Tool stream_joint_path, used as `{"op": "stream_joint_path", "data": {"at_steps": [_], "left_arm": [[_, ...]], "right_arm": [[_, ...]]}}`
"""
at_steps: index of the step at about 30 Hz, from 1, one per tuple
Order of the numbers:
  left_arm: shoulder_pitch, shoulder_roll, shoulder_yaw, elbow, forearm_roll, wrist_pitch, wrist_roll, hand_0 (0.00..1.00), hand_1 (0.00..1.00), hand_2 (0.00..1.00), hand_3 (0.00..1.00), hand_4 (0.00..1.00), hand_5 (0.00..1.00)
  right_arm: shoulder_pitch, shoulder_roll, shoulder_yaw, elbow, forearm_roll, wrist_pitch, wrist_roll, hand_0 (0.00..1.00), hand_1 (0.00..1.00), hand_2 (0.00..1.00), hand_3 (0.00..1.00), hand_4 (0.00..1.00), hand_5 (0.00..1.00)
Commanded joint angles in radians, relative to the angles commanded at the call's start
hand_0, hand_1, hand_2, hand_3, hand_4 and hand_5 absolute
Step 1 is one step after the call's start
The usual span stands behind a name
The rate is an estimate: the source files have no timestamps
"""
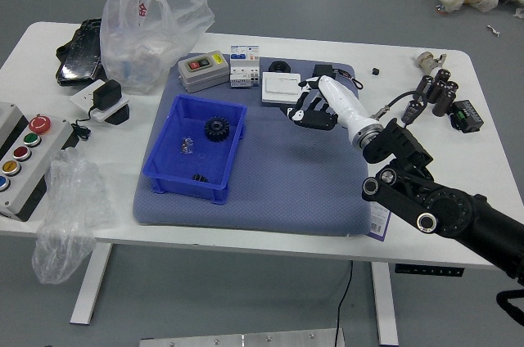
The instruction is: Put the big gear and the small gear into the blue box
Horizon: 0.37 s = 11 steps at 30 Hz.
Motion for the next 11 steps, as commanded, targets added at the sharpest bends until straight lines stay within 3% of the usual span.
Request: {"op": "stream_joint_path", "data": {"at_steps": [11], "left_arm": [[-0.004, 0.003, -0.02, -0.003, 0.022, 0.001, 0.014, 0.664, 0.617, 0.607, 0.755, 0.745, 0.649]], "right_arm": [[0.175, 0.076, -0.206, -0.166, 0.05, 0.057, -0.051, 0.343, 0.44, 0.847, 0.32, 0.79, 0.487]]}}
